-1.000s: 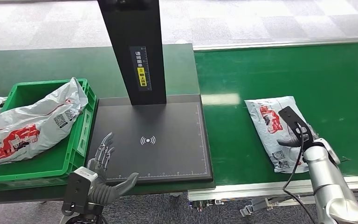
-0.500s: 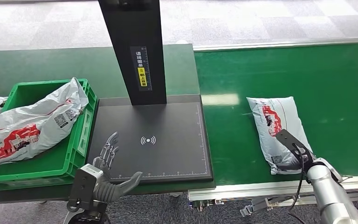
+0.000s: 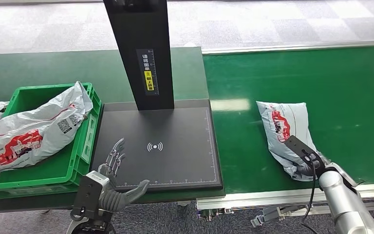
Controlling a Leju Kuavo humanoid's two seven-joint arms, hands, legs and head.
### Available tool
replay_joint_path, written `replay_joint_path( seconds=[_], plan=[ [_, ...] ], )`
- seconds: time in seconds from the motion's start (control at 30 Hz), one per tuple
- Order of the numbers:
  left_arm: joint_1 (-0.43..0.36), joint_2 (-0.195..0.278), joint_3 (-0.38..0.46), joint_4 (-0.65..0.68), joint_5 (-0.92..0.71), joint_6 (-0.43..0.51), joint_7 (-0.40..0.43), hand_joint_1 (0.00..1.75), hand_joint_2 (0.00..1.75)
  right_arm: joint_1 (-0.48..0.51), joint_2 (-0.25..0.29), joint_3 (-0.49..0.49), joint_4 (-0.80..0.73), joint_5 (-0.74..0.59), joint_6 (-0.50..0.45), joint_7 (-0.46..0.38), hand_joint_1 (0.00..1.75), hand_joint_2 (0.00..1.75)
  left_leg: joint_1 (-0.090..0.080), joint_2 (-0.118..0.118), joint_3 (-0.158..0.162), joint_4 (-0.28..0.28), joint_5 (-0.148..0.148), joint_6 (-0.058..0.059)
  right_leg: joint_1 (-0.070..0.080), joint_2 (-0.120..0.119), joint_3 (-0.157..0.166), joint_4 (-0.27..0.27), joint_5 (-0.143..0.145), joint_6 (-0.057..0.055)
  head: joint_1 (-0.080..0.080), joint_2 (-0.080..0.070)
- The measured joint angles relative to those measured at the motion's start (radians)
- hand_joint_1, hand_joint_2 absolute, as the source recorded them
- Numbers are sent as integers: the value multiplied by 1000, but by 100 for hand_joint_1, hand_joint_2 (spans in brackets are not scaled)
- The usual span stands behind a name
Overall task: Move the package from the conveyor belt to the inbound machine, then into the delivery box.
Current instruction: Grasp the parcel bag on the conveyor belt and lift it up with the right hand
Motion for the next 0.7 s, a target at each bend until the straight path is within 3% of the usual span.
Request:
replay_joint_path(
  seconds=[0.3, 0.43, 0.57, 0.7],
  plan=[
    [7, 0, 1, 0, -7, 6, 0, 0, 175, -10, 2, 1, -2, -1, -58, -18, 175, 175, 0, 0, 0, 0, 0, 0, 0, 0, 1, 0, 0, 0, 0, 0],
    [19, 0, 4, -4, -8, 21, 0, 0, 175, -17, 17, -2, -10, -28, -177, -80, 175, 175, 0, 0, -2, 0, 0, 0, 0, 0, -1, 0, 0, 0, 0, 0],
    [29, 0, 7, -14, -8, 37, -9, 0, 175, -4, 54, -35, -102, -104, -348, -196, 175, 175, 0, 0, -3, 0, 0, 0, 0, 0, -3, 0, 0, 0, 0, 0],
    [30, -3, 8, -14, -8, 41, -20, 0, 175, 10, 91, -78, -222, -178, -413, -259, 175, 175, 0, 0, -4, 0, 0, 0, 0, 0, -3, 0, 0, 0, 0, 0]
  ],
)
